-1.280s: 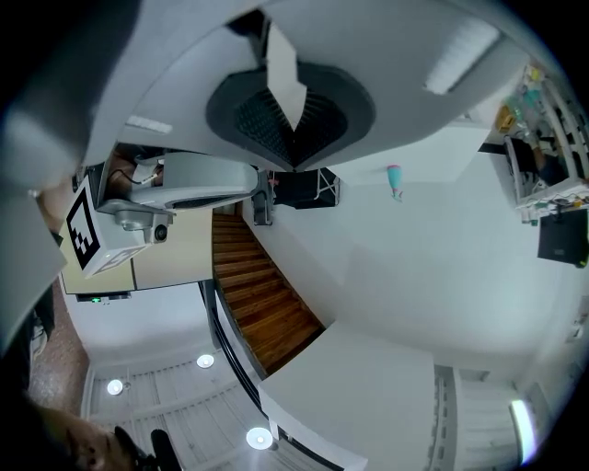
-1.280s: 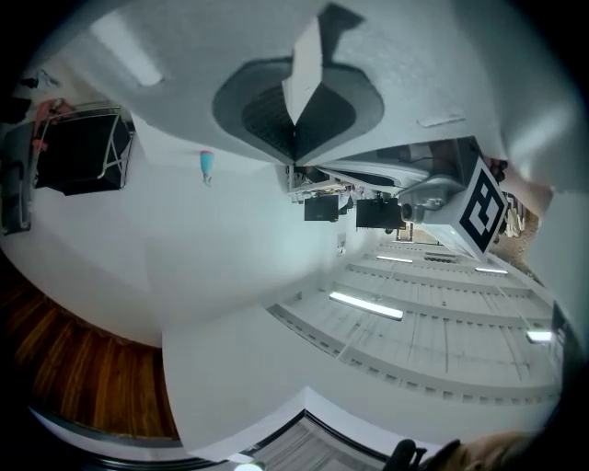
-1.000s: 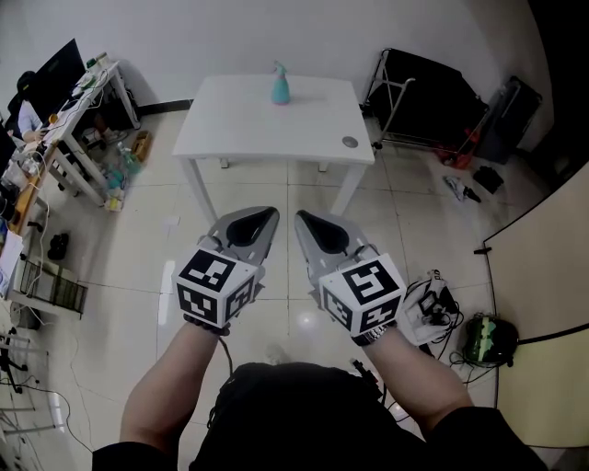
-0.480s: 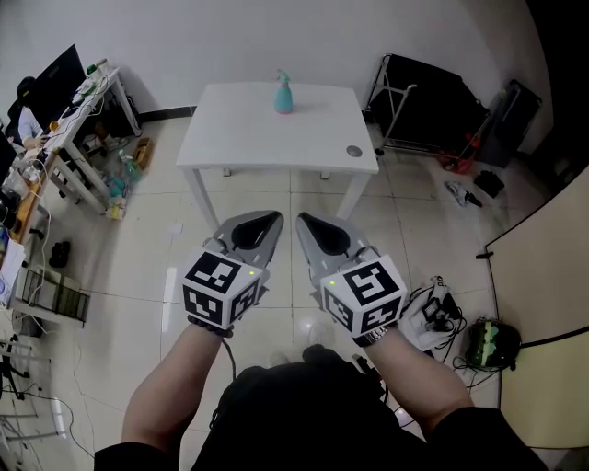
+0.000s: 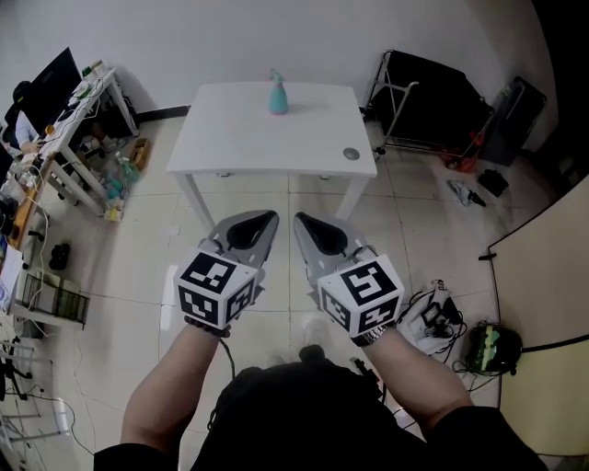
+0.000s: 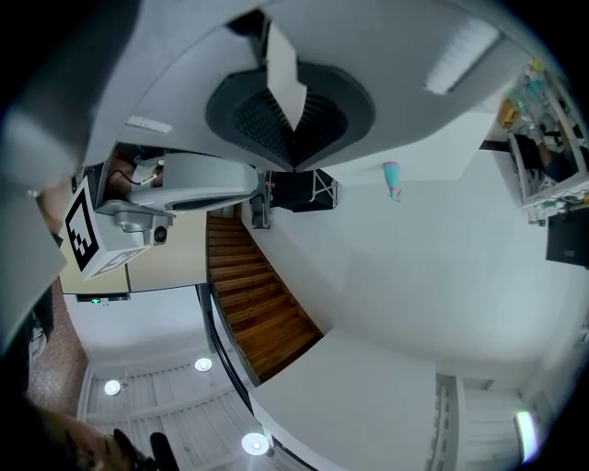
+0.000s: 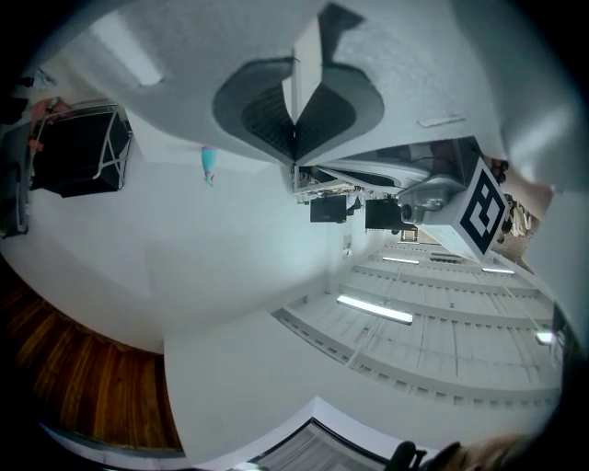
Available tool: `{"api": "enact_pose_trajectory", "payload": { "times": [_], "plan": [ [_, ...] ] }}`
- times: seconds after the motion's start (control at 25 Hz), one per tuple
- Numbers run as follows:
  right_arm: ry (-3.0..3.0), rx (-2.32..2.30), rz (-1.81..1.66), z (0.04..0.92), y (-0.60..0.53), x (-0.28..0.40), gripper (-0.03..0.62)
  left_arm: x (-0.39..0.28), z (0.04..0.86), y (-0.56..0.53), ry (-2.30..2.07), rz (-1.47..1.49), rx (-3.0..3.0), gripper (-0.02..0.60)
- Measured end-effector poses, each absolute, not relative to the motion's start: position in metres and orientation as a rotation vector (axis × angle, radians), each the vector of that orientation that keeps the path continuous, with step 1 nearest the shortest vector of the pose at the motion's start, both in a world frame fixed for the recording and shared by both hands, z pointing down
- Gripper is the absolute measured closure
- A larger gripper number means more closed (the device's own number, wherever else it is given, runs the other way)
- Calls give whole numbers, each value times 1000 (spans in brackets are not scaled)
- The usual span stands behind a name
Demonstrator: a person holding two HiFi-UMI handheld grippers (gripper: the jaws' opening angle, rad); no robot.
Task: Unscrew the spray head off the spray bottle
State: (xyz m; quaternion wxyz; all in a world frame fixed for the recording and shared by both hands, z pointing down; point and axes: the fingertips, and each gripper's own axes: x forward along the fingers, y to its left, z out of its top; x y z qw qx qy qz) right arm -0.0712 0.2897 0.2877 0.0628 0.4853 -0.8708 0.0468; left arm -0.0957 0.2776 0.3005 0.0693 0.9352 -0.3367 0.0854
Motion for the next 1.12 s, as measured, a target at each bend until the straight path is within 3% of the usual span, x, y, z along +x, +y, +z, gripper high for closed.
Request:
{"api": "enact_pose_trajectory", "payload": {
  "times": [1.12],
  "plan": [
    [-2682, 1339, 215, 305, 191, 26, 604, -2, 317, 180, -1135, 316, 2722, 566]
  ]
}}
